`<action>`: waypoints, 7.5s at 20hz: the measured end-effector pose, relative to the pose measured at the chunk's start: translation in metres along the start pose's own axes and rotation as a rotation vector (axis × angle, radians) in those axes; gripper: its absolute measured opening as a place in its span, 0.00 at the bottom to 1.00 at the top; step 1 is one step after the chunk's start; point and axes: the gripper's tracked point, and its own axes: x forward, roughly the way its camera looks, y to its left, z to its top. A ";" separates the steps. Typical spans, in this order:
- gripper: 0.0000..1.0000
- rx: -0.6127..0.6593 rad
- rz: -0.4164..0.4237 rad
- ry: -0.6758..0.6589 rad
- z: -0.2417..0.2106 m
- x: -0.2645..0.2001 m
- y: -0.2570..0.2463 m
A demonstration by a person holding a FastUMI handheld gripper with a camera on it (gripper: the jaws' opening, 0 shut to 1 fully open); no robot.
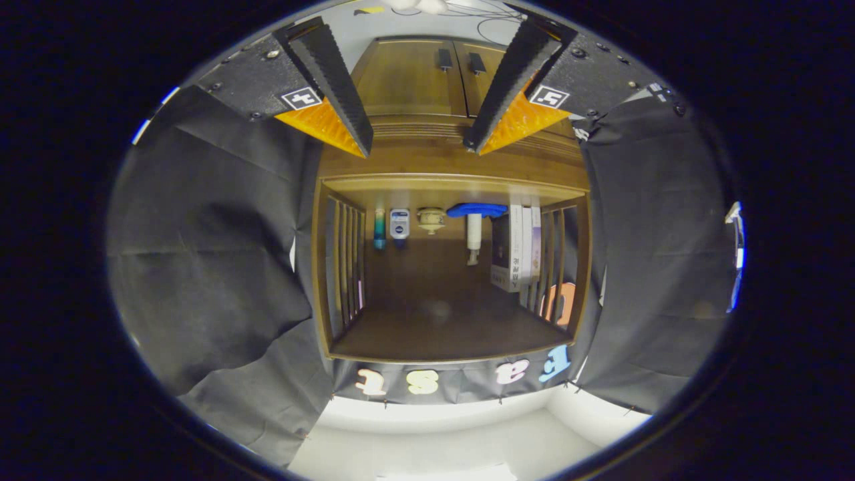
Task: Pull open the drawer, take out the items inside it, and place them on the countertop above the cabinet.
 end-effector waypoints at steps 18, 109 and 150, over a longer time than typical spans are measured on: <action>0.98 -0.011 0.036 0.098 -0.085 0.121 0.066; 1.00 -0.047 0.071 0.643 0.001 0.150 0.081; 0.44 0.050 0.051 1.010 -0.004 0.132 0.086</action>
